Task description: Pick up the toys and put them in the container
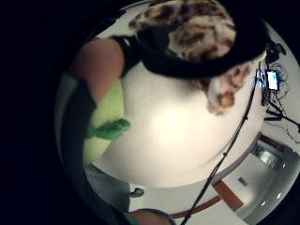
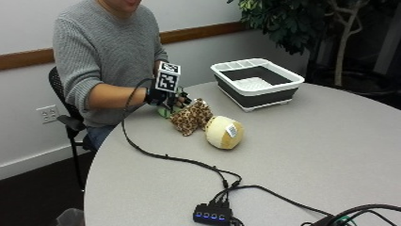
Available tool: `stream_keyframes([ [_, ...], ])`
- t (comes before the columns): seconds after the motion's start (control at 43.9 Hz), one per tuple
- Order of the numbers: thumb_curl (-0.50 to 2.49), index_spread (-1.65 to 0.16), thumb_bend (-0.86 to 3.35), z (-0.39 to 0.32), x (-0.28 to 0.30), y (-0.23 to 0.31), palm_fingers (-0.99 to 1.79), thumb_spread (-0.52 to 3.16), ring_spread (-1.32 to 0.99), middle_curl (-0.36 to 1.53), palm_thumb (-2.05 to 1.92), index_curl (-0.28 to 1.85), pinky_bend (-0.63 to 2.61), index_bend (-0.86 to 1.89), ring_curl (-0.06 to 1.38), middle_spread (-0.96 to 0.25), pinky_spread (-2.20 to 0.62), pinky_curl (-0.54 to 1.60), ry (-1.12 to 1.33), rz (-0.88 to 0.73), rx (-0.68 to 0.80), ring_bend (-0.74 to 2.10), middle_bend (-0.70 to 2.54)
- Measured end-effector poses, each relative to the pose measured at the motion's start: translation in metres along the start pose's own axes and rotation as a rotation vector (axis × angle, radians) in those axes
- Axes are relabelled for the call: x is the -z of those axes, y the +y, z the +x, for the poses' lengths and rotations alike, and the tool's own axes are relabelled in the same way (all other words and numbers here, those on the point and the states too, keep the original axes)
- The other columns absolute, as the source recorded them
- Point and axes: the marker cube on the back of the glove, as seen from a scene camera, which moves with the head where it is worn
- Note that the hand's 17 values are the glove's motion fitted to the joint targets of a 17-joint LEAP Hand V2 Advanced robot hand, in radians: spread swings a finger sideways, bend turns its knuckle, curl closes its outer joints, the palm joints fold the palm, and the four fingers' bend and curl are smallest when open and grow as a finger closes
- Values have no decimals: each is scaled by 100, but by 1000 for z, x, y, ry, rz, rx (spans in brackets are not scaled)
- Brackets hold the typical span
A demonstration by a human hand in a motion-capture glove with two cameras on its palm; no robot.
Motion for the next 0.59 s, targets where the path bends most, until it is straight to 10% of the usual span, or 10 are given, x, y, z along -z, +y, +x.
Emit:
stream_keyframes([
  [0.365, 33, -37, 1, -17, -21, -7, -7, 128, -9, 20, 22, 18, 118, 15, 26, -14, 4, 43, 76, 116, -10, 43, 13],
  [0.593, 51, -41, 19, 4, 50, -16, 99, 118, -36, 33, 60, 25, 102, 36, 37, -25, -26, 35, -136, 384, -43, 89, 51],
])
